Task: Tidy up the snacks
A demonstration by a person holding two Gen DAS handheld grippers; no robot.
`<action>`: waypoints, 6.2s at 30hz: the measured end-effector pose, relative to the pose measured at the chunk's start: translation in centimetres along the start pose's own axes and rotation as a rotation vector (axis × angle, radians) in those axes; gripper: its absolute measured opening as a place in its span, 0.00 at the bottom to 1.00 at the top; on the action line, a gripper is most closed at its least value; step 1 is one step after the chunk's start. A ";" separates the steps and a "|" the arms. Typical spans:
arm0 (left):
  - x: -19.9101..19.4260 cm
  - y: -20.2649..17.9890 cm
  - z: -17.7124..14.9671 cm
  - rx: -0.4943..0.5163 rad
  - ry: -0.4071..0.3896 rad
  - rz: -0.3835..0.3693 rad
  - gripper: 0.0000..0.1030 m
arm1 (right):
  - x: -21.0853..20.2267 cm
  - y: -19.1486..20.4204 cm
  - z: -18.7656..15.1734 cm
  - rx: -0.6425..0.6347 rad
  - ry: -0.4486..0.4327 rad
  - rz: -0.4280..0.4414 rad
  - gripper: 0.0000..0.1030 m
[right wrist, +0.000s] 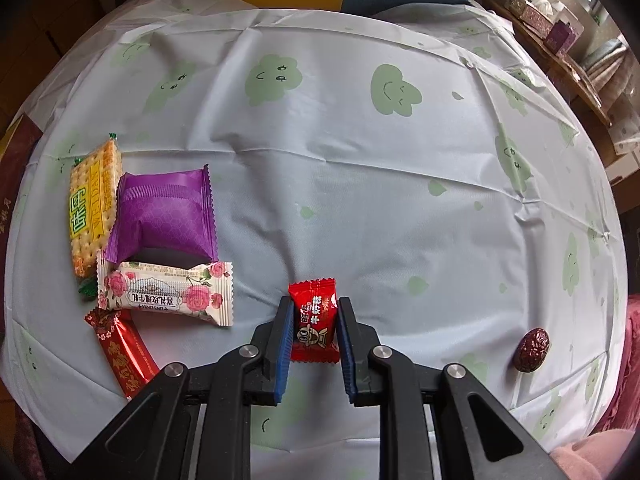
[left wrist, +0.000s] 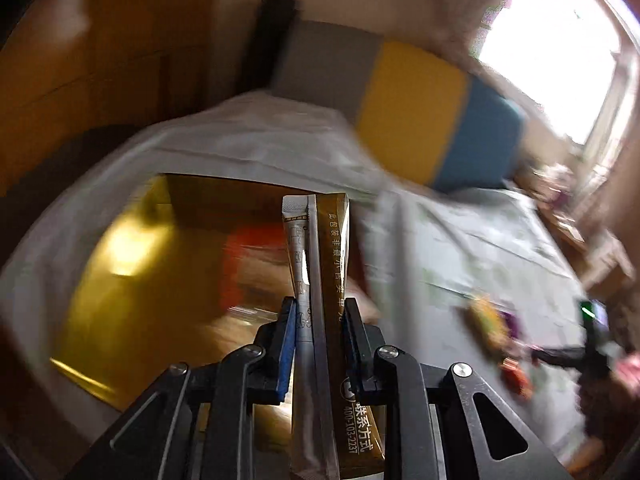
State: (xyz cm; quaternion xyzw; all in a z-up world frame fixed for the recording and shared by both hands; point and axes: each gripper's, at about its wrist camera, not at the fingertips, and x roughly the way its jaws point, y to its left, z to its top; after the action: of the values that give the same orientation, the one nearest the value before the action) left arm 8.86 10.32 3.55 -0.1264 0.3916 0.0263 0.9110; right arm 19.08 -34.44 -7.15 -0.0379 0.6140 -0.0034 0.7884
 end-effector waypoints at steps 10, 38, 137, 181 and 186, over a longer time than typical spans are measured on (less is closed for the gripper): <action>5.6 6.8 3.2 -0.011 0.083 0.170 0.24 | -0.3 0.8 -0.2 -0.058 -0.020 -0.048 0.20; -0.7 3.4 -2.6 -0.002 -0.020 0.105 0.29 | -0.2 1.3 -0.5 -0.085 -0.032 -0.068 0.19; 3.6 -10.9 -16.1 0.377 0.086 -0.361 0.35 | -10.8 16.4 1.7 -0.279 -0.230 0.452 0.37; 3.4 -12.1 -16.6 0.432 0.086 -0.287 0.42 | -3.8 9.1 -4.5 -0.315 -0.020 0.272 0.22; 3.5 -12.2 -16.4 0.422 0.095 -0.285 0.42 | -4.2 11.1 -5.8 -0.423 -0.006 0.325 0.22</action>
State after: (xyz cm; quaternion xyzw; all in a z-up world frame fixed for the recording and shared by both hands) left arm 1.44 -5.74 -7.29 0.0116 0.4091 -0.1908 0.8922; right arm 12.00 -23.52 -5.18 -0.1031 0.5966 0.2518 0.7550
